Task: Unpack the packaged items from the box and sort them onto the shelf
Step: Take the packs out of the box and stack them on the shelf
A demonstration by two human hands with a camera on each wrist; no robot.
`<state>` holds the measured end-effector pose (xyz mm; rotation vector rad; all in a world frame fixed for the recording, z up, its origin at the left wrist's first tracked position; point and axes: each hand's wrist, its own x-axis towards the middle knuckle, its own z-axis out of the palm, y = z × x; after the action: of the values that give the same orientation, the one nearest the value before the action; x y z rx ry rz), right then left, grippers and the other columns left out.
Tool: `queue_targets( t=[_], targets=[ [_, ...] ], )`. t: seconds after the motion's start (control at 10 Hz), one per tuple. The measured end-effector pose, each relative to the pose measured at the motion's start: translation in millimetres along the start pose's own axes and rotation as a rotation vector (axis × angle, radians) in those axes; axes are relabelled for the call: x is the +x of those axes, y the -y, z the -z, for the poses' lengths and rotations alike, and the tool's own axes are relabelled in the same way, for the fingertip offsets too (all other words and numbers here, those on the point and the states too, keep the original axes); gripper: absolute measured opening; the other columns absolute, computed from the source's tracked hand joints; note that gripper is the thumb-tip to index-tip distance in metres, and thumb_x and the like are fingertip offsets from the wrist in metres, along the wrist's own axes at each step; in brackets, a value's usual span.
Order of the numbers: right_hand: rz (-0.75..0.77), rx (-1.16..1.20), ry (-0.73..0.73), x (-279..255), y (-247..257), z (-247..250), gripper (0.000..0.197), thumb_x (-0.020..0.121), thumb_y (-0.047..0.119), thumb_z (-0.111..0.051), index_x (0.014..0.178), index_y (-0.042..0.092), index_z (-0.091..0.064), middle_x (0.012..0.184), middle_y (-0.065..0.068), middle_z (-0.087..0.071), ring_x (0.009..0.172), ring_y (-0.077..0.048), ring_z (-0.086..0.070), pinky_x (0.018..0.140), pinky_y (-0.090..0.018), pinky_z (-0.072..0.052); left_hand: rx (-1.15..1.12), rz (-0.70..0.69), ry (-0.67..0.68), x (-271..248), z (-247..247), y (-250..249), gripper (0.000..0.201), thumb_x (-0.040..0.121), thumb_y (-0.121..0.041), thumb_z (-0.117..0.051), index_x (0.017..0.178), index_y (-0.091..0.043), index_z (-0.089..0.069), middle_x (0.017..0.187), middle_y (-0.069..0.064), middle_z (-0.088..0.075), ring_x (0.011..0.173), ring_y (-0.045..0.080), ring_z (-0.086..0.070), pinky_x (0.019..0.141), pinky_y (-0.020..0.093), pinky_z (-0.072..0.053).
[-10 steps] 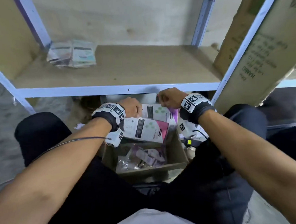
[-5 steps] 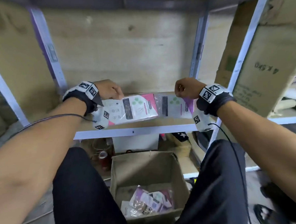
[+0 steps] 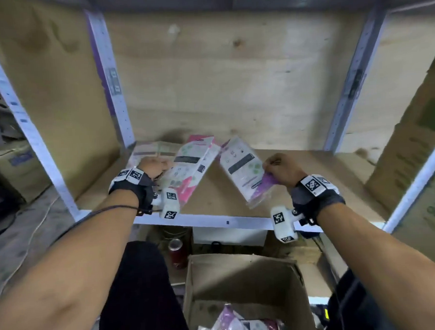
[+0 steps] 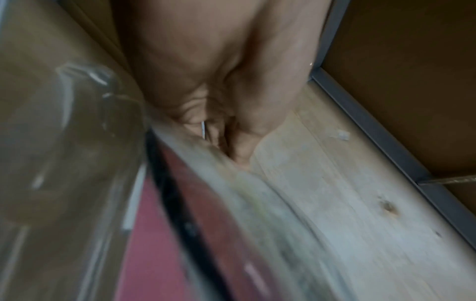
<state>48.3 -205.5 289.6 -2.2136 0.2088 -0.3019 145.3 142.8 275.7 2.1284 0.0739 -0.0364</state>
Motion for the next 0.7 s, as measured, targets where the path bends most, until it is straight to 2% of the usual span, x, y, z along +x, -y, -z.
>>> queue_targets(
  t=[0.1, 0.2, 0.3, 0.4, 0.5, 0.6, 0.7],
  targets=[
    [-0.088, 0.244, 0.019, 18, 9, -29, 0.008, 0.091, 0.007, -0.065, 0.099, 0.005, -0.062, 0.097, -0.021, -0.063, 0.089, -0.03, -0.06, 0.083, -0.048, -0.054, -0.095, 0.03, -0.052, 22, 1, 5, 0.04, 0.094, -0.02, -0.065, 0.128, 0.001, -0.062, 0.133, 0.023, -0.062, 0.1, 0.022, -0.058, 0.077, 0.025, -0.046],
    [-0.132, 0.397, 0.051, 35, 23, -56, 0.004, 0.093, 0.008, -0.063, 0.094, 0.007, -0.06, 0.091, -0.018, -0.062, 0.077, -0.028, -0.059, 0.066, -0.039, -0.052, -0.126, 0.077, -0.067, 45, 8, 9, 0.04, 0.097, -0.019, -0.06, 0.133, 0.0, -0.059, 0.137, 0.022, -0.059, 0.123, 0.035, -0.059, 0.067, 0.02, -0.042],
    [-0.174, 0.551, 0.111, 57, 37, -84, 0.018, 0.096, 0.005, -0.059, 0.081, 0.012, -0.054, 0.081, -0.012, -0.059, 0.068, -0.023, -0.058, 0.059, -0.034, -0.051, -0.099, 0.135, -0.115, 72, 20, 13, 0.044, 0.099, -0.024, -0.055, 0.138, -0.003, -0.055, 0.142, 0.019, -0.055, 0.131, 0.035, -0.053, 0.064, 0.016, -0.04],
    [-0.206, 0.683, 0.178, 72, 53, -107, 0.022, 0.098, 0.003, -0.056, 0.078, 0.012, -0.052, 0.081, -0.009, -0.06, 0.07, -0.022, -0.06, 0.052, -0.03, -0.056, -0.099, 0.132, -0.165, 88, 33, 11, 0.04, 0.101, -0.019, -0.05, 0.138, -0.003, -0.054, 0.142, 0.017, -0.055, 0.131, 0.032, -0.053, 0.072, 0.016, -0.05],
    [-0.242, 0.76, 0.216, 90, 67, -130, 0.021, 0.099, 0.003, -0.055, 0.08, 0.013, -0.05, 0.082, -0.008, -0.06, 0.068, -0.018, -0.061, 0.048, -0.025, -0.056, 0.203, 0.128, -0.152, 121, 52, 22, 0.037, 0.104, -0.019, -0.046, 0.135, -0.001, -0.055, 0.14, 0.017, -0.056, 0.13, 0.03, -0.054, 0.088, 0.026, -0.049],
    [-0.279, 0.814, 0.236, 106, 79, -154, 0.013, 0.098, 0.003, -0.056, 0.088, 0.011, -0.052, 0.078, -0.007, -0.061, 0.051, -0.01, -0.064, 0.046, -0.024, -0.056, 0.161, 0.184, -0.192, 131, 68, 26, 0.039, 0.099, -0.019, -0.058, 0.133, 0.0, -0.057, 0.14, 0.019, -0.056, 0.129, 0.031, -0.055, 0.086, 0.029, -0.05],
    [-0.285, 0.805, 0.27, 119, 87, -177, 0.015, 0.098, 0.001, -0.056, 0.084, 0.007, -0.055, 0.072, -0.006, -0.06, 0.043, -0.007, -0.063, 0.046, -0.028, -0.058, 0.352, 0.188, -0.145, 137, 74, 37, 0.03, 0.093, -0.018, -0.064, 0.121, -0.005, -0.065, 0.127, 0.013, -0.065, 0.12, 0.028, -0.062, 0.092, 0.032, -0.049]
  ],
)
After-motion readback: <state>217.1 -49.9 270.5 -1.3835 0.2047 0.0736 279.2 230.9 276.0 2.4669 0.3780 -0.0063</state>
